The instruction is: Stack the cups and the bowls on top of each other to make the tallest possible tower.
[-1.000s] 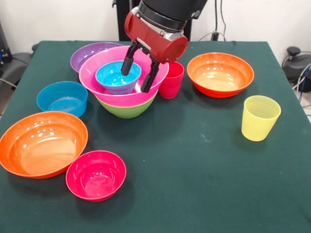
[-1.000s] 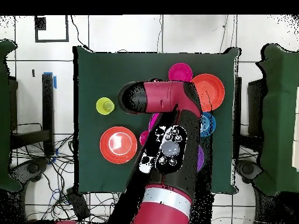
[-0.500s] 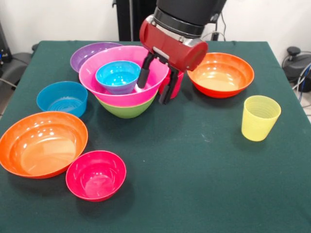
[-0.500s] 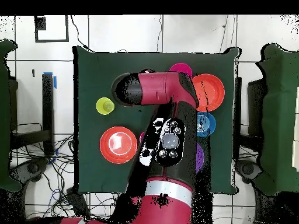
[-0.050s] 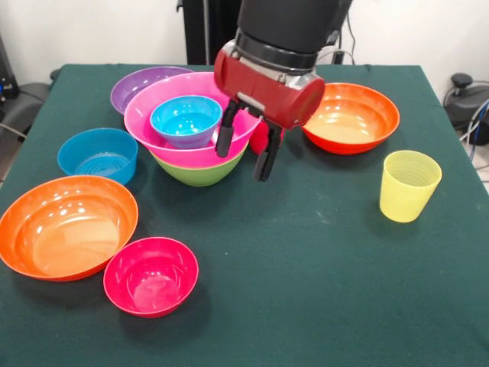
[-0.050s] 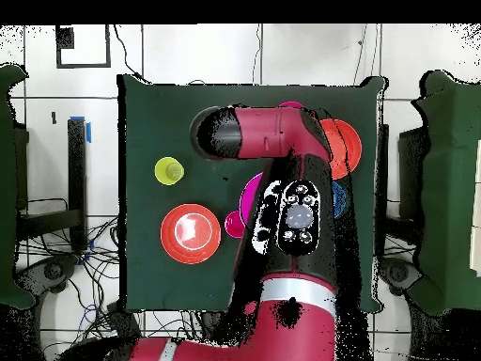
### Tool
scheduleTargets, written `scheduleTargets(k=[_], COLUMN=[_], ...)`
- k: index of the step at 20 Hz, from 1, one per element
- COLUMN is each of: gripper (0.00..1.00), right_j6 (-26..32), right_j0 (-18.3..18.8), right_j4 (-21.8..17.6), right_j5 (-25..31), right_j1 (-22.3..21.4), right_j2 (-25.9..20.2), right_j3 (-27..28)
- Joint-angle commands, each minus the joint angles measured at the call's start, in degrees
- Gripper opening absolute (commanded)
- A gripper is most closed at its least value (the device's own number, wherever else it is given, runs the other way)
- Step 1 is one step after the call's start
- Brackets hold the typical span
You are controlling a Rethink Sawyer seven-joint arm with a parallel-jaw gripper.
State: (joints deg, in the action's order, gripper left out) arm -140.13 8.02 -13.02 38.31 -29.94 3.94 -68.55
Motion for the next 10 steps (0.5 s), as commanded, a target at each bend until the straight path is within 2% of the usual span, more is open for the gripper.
scheduleTargets(k=[1, 5, 10], gripper=[1.00, 1.00, 1.00], right_j6=[37.18, 44.76, 51.00], right_j0=[5.20, 7.45, 8.16], right_j4=[-7.84, -8.52, -9.76], right_j5=[10.19, 14.31, 16.51], right_j1=[2.92, 4.03, 3.63], right_j2=[-15.02, -18.45, -18.97], right_j3=[0.45, 1.17, 0.55])
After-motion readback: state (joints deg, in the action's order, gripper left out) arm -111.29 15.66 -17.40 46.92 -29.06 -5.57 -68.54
